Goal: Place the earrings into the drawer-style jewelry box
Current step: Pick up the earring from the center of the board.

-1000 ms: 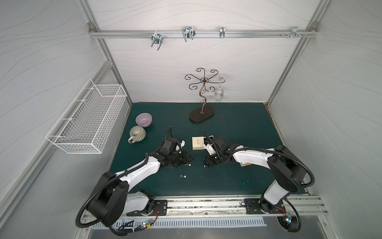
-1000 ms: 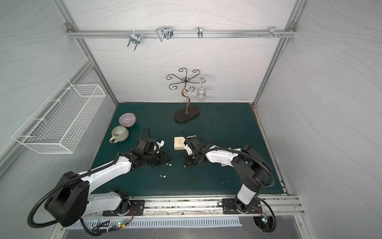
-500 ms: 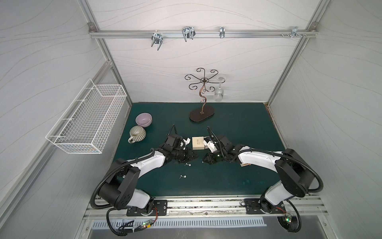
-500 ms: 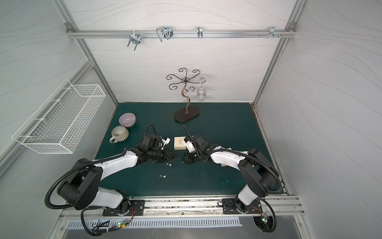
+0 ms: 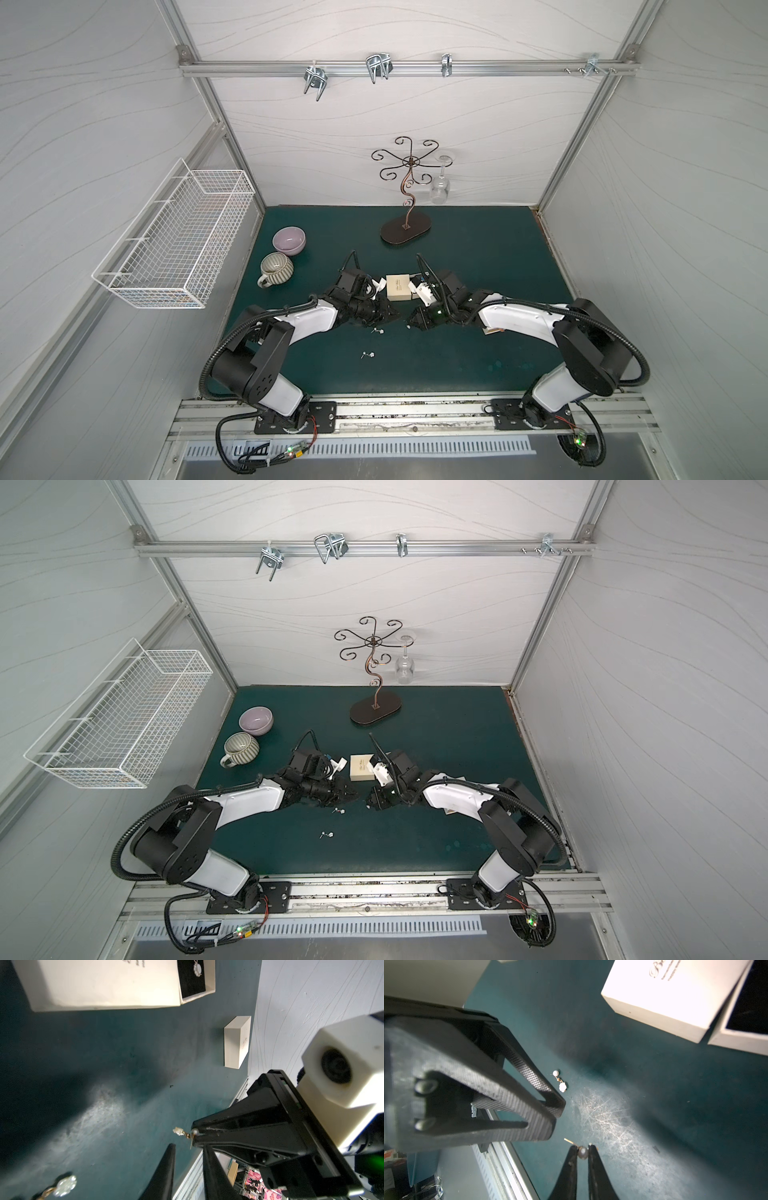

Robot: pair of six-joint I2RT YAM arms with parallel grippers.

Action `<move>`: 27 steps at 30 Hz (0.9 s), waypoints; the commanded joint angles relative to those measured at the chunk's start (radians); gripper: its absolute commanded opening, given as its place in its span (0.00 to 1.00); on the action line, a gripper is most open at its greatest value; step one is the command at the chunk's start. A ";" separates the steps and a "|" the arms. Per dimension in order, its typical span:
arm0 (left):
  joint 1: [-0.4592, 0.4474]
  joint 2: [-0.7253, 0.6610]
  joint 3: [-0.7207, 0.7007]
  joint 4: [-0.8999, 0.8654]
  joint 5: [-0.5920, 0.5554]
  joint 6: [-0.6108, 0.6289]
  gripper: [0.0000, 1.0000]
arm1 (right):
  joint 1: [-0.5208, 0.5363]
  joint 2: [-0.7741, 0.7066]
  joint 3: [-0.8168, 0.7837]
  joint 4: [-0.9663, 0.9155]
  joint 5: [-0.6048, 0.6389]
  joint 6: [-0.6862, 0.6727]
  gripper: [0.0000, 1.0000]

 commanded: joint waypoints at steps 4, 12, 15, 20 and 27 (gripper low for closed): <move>-0.018 0.025 0.036 0.069 0.047 -0.012 0.26 | -0.013 -0.031 0.003 0.011 -0.024 -0.020 0.14; -0.031 0.040 0.044 0.076 0.054 -0.010 0.23 | -0.018 -0.037 0.000 0.012 -0.033 -0.020 0.14; -0.031 0.051 0.045 0.080 0.056 -0.011 0.20 | -0.019 -0.042 -0.002 0.013 -0.037 -0.021 0.14; -0.031 0.049 0.046 0.084 0.054 -0.013 0.17 | -0.020 -0.050 -0.006 0.017 -0.044 -0.019 0.14; -0.031 0.044 0.049 0.096 0.063 -0.026 0.13 | -0.021 -0.058 -0.013 0.024 -0.050 -0.018 0.14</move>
